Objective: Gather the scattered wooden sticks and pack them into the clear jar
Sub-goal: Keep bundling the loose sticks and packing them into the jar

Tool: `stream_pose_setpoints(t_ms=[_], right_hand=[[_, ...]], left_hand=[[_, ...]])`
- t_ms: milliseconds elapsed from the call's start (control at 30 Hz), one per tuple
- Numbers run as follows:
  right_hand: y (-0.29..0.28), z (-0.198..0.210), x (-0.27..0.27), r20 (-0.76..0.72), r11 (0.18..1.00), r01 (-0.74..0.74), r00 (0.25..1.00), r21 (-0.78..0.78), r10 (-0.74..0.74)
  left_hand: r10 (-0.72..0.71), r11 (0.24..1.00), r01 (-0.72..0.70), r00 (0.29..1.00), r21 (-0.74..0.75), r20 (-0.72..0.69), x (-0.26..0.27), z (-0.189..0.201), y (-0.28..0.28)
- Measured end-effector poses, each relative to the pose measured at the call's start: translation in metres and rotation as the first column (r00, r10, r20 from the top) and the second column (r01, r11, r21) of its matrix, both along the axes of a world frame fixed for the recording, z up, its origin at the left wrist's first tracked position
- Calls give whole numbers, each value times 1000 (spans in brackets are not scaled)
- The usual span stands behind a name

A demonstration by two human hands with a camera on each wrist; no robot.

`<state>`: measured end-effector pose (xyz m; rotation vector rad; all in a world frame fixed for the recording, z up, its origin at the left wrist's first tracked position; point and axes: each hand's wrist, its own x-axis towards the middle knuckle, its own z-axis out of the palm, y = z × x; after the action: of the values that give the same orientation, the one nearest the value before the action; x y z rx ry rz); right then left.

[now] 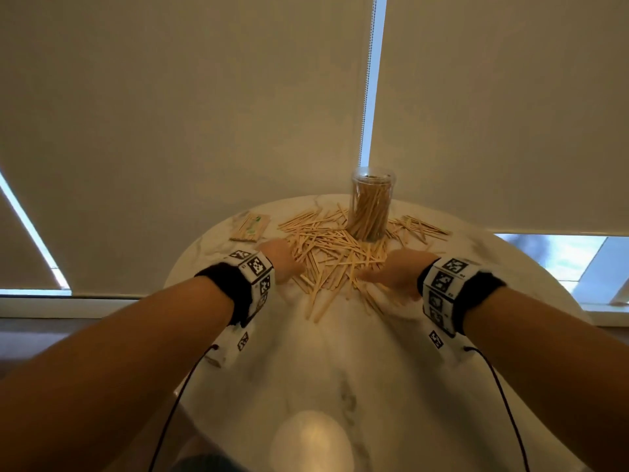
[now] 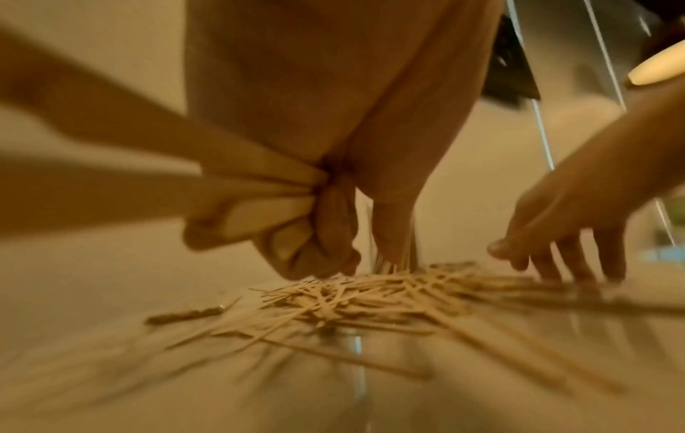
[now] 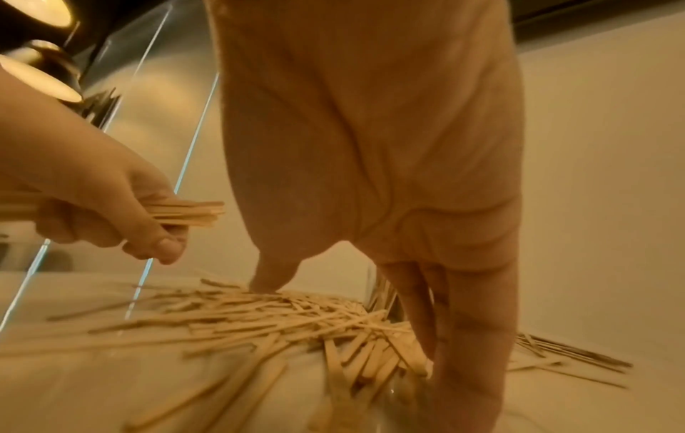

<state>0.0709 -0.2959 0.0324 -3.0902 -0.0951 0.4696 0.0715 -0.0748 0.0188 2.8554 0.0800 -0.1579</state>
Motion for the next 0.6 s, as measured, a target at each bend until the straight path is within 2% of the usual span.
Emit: stream_pose_setpoints(t_ms=[67,167,233,400,600], right_hand=[[7,-8,12,-7,998,-24,1000,-60,24],[14,-14,25,-9,998,-57,998,-11,57],[16,-16,30,-12,997,-70,997,27,71],[19,-23,22,14,990,-139,990,-36,140],[4,-20,3,10,993,-114,993,-3,114]], left_hand=[[-26,984,40,996,171,-85,8,-10,-2],[-37,969,73,987,234,-153,16,-23,-19],[-59,961,102,984,257,-171,20,-26,-33],[-148,957,174,981,231,-126,19,-26,-60],[-118,957,160,977,241,-178,1,-15,-69]])
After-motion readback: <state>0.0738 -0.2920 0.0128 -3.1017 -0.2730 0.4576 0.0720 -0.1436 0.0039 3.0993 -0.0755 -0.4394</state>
